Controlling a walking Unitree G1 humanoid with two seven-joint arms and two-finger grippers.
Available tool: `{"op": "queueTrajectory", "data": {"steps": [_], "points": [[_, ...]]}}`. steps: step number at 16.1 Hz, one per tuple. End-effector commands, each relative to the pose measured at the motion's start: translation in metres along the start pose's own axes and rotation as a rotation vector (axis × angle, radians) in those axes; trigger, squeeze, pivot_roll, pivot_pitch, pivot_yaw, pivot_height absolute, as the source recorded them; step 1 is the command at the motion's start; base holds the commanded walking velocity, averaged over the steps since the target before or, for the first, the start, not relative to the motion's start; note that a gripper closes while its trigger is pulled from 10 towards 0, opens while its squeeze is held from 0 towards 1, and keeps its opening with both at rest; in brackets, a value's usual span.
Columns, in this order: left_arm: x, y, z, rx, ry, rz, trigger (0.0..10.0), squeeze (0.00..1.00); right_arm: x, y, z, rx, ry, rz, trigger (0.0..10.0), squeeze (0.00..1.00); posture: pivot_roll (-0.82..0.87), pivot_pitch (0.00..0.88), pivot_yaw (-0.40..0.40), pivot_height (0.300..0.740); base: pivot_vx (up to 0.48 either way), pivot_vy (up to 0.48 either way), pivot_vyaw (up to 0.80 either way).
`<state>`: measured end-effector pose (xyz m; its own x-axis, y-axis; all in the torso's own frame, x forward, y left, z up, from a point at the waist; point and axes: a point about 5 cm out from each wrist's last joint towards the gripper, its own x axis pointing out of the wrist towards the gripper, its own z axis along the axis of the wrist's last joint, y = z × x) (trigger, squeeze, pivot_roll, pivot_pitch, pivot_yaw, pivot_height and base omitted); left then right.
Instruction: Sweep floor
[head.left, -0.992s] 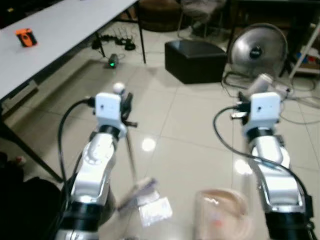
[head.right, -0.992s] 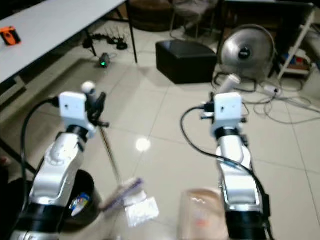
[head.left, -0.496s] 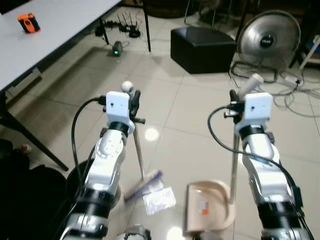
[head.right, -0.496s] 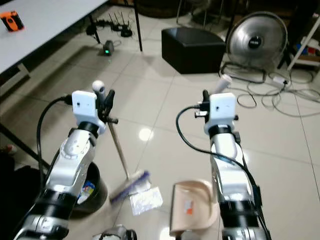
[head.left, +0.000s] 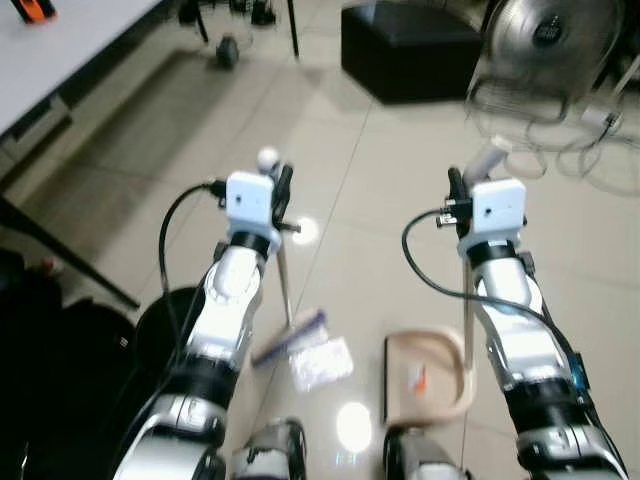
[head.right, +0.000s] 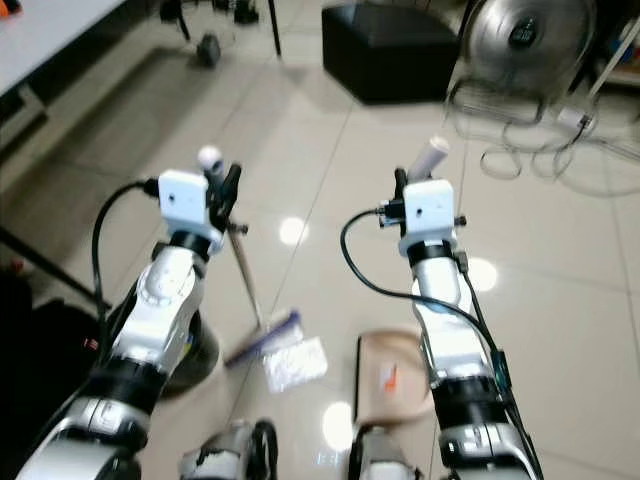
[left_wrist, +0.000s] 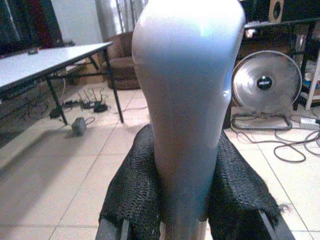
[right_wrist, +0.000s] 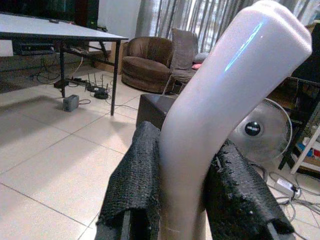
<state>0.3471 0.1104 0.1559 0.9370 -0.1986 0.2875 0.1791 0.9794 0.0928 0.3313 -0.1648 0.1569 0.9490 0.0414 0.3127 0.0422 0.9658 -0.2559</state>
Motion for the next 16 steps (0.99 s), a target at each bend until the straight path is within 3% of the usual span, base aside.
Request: {"op": "queueTrajectory", "data": {"steps": [1, 4, 9, 13, 15, 16], "points": [[0.002, 0.0, 0.004, 0.013, -0.049, 0.0, 10.0, 0.0, 0.003, 0.0, 0.006, -0.008, -0.059, -0.014, 10.0, 0.0, 0.08, 0.338, 0.1, 0.74, 0.0, 0.0, 0.0], [0.01, -0.002, 0.013, 0.044, -0.14, -0.013, 10.0, 0.0, 0.004, 0.012, 0.008, 0.0, -0.104, -0.014, 10.0, 0.0, 0.08, 0.36, 0.118, 0.74, 0.0, 0.0, 0.0], [0.012, -0.009, -0.005, 0.081, -0.077, -0.075, 10.0, 0.0, -0.006, 0.035, 0.007, 0.014, -0.134, -0.044, 10.0, 0.0, 0.06, 0.373, 0.141, 0.74, 0.0, 0.0, 0.0], [0.011, -0.005, -0.016, 0.124, -0.024, -0.027, 10.0, 0.0, -0.015, 0.063, 0.017, -0.008, -0.195, 0.003, 10.0, 0.0, 0.0, 0.372, 0.156, 0.74, 0.0, 0.0, 0.0], [0.012, -0.004, -0.02, 0.108, 0.001, 0.012, 10.0, 0.0, -0.023, 0.078, 0.02, 0.001, -0.207, 0.032, 10.0, 0.0, 0.0, 0.362, 0.157, 0.74, 0.0, 0.0, 0.0], [0.015, -0.007, -0.019, 0.06, 0.013, 0.048, 10.0, 0.0, -0.031, 0.088, 0.016, 0.007, -0.19, 0.064, 10.0, 0.0, 0.02, 0.36, 0.153, 0.74, 0.0, 0.0, 0.0]]}}
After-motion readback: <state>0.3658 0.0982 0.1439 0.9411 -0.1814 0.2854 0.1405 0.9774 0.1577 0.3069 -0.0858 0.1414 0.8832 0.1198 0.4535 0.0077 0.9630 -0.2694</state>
